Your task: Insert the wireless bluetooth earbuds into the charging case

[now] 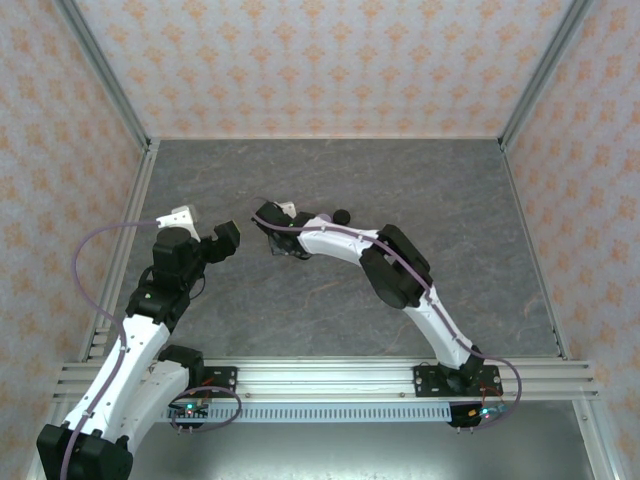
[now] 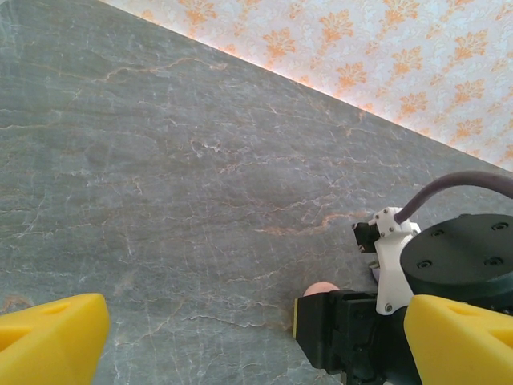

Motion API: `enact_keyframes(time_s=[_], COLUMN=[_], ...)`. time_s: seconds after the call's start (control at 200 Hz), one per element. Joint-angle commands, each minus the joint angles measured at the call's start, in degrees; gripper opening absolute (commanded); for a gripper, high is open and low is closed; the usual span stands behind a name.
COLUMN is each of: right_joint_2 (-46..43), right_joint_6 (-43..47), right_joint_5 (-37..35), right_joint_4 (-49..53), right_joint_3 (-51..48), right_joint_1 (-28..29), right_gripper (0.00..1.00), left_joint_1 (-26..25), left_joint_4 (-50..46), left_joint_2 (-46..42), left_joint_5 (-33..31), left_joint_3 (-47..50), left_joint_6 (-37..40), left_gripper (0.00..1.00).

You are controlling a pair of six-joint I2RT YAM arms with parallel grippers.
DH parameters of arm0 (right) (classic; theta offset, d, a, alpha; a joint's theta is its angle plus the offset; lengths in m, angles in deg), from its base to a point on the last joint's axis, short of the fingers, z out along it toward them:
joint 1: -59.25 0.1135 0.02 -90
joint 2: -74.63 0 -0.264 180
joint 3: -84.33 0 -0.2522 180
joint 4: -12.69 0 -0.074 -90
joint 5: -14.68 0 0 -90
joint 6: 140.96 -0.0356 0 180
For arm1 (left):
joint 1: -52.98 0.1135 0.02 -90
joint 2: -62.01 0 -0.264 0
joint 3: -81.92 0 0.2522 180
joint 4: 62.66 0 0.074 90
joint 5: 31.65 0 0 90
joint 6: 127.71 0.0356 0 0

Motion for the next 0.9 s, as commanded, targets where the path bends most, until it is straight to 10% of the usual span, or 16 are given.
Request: enact_keyframes(time_s=[0.0, 0.29, 0.891], right_joint_2=[-6.4, -29.4, -64.3], right_joint_6=[5.2, 23.1, 63.9], right_joint_5=[1.2, 9.5, 17.1], right_joint_4=[-5.4, -24.6, -28.9], right_joint_3=[-6.4, -29.9, -50.2], right_joint_1=[0.2, 0.2, 0.2], right_gripper=[0.49, 0.5, 0.5], left_joint_1=[0.4, 0.4, -0.8], left_joint_4=[-1.4, -1.0, 4.8], left_joint_2=[-0.4, 0.6, 8.7], left_joint_5=[0.9, 12.1, 50.0], left_joint_3=[-0.6, -2.7, -16.0], left_joint_6=[1.1, 2.6, 3.5], left_gripper=[0.94, 0.91, 0.8])
